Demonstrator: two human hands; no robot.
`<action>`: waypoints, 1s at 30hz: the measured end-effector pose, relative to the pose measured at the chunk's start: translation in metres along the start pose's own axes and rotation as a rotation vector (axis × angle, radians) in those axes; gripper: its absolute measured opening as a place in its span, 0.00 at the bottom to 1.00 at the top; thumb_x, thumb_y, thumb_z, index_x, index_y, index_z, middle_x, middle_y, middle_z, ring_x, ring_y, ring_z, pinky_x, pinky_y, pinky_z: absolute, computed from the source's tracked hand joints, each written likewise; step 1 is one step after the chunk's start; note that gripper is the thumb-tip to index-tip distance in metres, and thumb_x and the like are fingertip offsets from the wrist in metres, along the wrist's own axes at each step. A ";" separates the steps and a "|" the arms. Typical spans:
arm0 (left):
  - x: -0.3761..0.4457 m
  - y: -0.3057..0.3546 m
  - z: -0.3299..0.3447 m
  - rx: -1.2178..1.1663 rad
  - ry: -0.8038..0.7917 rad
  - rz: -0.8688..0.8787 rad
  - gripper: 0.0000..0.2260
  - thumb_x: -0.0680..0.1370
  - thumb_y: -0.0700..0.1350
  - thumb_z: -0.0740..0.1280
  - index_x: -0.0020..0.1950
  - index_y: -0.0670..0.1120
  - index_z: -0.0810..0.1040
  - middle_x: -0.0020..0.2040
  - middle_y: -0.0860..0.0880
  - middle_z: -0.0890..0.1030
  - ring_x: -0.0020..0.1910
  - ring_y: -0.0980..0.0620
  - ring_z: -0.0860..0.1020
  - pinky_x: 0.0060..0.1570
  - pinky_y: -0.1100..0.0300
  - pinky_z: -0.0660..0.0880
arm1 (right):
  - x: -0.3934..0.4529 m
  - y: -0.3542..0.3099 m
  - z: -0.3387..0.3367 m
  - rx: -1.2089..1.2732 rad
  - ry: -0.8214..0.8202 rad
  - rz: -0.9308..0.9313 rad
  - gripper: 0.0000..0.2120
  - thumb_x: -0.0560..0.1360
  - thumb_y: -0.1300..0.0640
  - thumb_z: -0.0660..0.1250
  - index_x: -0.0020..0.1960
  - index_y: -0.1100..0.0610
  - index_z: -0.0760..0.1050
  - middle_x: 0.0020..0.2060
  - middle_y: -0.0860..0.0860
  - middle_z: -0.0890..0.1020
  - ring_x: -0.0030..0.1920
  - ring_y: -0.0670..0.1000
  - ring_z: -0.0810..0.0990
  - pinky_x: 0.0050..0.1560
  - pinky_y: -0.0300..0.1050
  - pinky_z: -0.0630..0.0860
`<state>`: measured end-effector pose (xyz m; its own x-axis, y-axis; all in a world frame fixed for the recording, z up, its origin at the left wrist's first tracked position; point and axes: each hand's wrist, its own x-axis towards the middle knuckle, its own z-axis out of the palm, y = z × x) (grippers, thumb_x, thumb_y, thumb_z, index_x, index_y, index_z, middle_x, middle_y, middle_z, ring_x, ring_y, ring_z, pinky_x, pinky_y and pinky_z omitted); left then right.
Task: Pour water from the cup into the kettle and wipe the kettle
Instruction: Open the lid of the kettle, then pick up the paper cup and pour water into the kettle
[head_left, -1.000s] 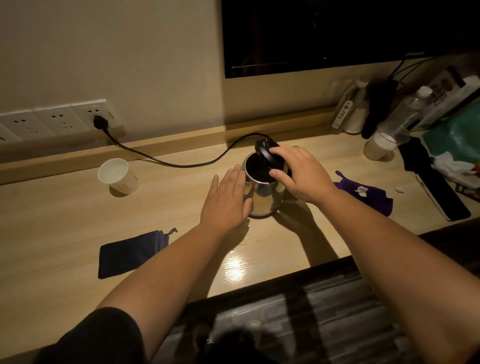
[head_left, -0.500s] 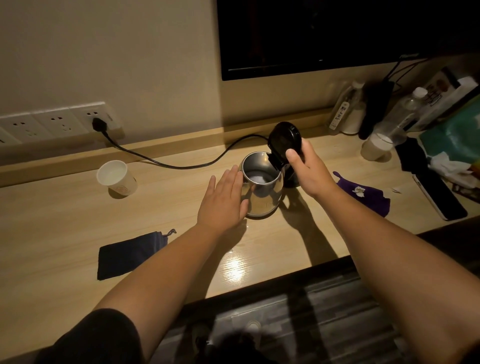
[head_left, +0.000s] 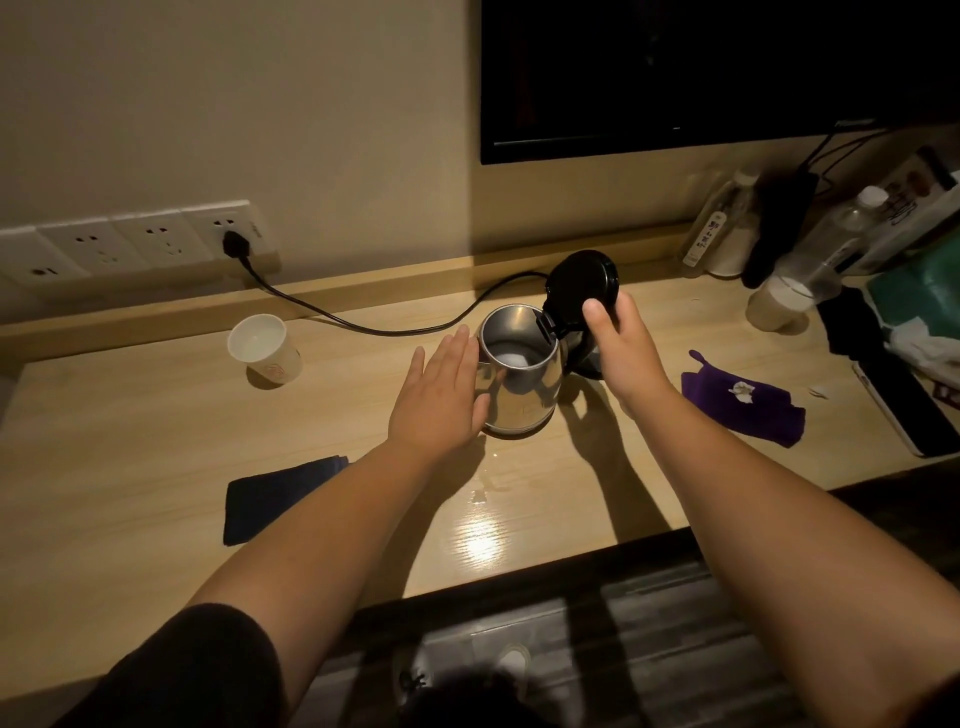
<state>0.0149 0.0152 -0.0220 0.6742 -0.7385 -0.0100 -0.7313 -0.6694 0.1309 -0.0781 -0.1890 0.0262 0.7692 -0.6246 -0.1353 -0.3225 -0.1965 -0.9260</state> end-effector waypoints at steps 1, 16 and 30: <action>-0.001 -0.001 0.000 -0.001 -0.003 0.000 0.31 0.81 0.55 0.55 0.79 0.46 0.45 0.80 0.47 0.48 0.78 0.49 0.47 0.75 0.48 0.44 | -0.001 0.000 0.002 -0.001 0.003 0.005 0.19 0.81 0.43 0.57 0.70 0.47 0.66 0.64 0.48 0.75 0.66 0.52 0.73 0.65 0.59 0.73; -0.048 -0.053 0.001 0.080 -0.057 -0.051 0.31 0.82 0.60 0.49 0.79 0.47 0.45 0.80 0.46 0.45 0.78 0.46 0.44 0.76 0.46 0.45 | -0.040 0.019 0.020 -0.148 0.284 -0.068 0.24 0.80 0.47 0.63 0.74 0.51 0.63 0.68 0.51 0.72 0.64 0.47 0.72 0.61 0.46 0.72; -0.094 -0.129 -0.013 0.129 -0.003 -0.278 0.31 0.81 0.59 0.51 0.79 0.45 0.49 0.80 0.44 0.49 0.78 0.45 0.47 0.75 0.45 0.46 | -0.083 0.004 0.142 -0.815 -0.229 -0.507 0.24 0.78 0.42 0.57 0.67 0.55 0.75 0.63 0.55 0.77 0.64 0.57 0.73 0.65 0.57 0.70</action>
<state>0.0471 0.1717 -0.0246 0.8502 -0.5255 -0.0311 -0.5258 -0.8506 -0.0040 -0.0649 -0.0307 -0.0163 0.9819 -0.1776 0.0655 -0.1403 -0.9150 -0.3782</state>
